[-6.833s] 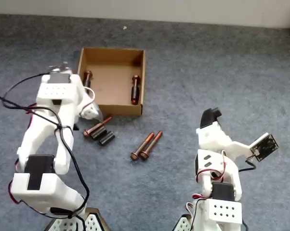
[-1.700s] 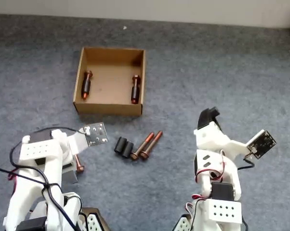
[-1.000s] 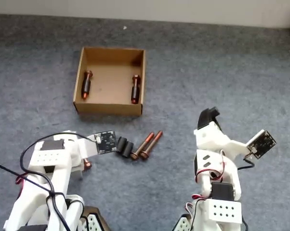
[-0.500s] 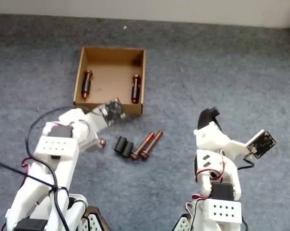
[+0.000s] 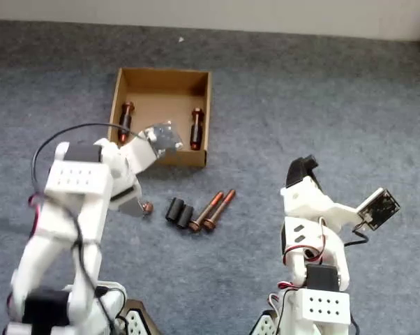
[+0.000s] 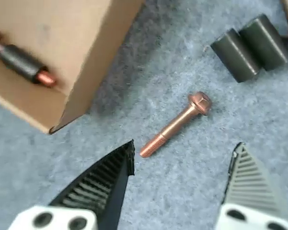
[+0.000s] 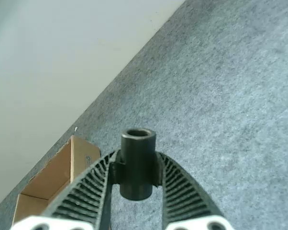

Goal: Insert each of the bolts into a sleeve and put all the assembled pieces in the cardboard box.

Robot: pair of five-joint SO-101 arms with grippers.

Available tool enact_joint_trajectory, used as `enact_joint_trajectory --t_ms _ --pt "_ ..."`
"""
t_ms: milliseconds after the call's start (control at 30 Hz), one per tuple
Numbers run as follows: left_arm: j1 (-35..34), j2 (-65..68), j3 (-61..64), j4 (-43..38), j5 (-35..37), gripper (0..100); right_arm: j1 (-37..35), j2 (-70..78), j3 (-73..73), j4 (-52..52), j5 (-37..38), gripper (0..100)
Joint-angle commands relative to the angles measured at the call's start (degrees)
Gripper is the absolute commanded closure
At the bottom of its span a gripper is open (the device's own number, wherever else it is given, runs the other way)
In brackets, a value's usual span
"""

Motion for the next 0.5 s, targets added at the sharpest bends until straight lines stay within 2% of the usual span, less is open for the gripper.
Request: enact_joint_trajectory --t_ms 0,233,467 --pt "-0.57 15.08 -12.35 5.71 -6.15 68 0.13 -1.19 -0.48 -1.63 0.62 99.4" --pt "-0.57 30.46 -22.55 5.98 -11.78 72 0.13 -1.19 -0.48 -1.63 0.62 99.4" --pt "-0.13 37.67 -25.54 5.80 -11.96 72 0.13 -1.19 -0.48 -1.63 0.62 99.4"
